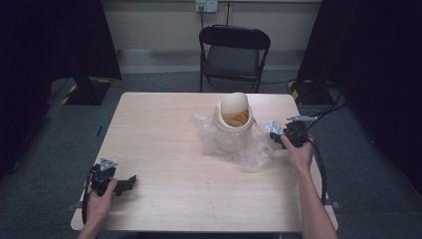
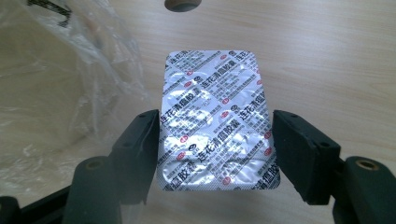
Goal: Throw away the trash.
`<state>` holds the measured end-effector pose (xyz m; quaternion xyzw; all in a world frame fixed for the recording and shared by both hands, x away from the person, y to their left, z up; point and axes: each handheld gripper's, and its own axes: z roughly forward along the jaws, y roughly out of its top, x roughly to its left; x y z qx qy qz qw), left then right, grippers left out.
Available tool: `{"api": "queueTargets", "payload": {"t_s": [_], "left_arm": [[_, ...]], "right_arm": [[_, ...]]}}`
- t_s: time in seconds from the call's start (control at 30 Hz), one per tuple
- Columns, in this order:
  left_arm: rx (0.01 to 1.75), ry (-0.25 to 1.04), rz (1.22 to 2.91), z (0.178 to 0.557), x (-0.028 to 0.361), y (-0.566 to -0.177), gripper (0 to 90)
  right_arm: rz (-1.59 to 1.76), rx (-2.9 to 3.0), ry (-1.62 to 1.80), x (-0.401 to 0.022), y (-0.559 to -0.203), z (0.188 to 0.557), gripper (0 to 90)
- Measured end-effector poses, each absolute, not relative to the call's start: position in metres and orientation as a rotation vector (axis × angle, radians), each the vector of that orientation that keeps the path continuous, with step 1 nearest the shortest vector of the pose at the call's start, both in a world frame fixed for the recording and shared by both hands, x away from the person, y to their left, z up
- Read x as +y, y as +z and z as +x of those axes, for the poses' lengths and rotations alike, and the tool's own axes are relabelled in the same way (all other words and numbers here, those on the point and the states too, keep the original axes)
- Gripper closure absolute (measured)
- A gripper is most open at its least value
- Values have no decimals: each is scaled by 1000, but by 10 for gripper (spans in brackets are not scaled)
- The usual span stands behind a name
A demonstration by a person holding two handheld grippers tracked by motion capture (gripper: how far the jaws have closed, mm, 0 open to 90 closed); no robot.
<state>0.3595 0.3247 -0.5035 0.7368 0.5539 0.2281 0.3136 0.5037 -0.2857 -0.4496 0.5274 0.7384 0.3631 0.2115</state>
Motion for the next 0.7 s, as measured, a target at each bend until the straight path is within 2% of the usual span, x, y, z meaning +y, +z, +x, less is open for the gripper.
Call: {"api": "queueTargets", "payload": {"t_s": [0.7], "left_arm": [[1461, 603, 1943, 359, 325, -503, 0]], "right_arm": [[1355, 2032, 1107, -277, -410, 472, 341]]}}
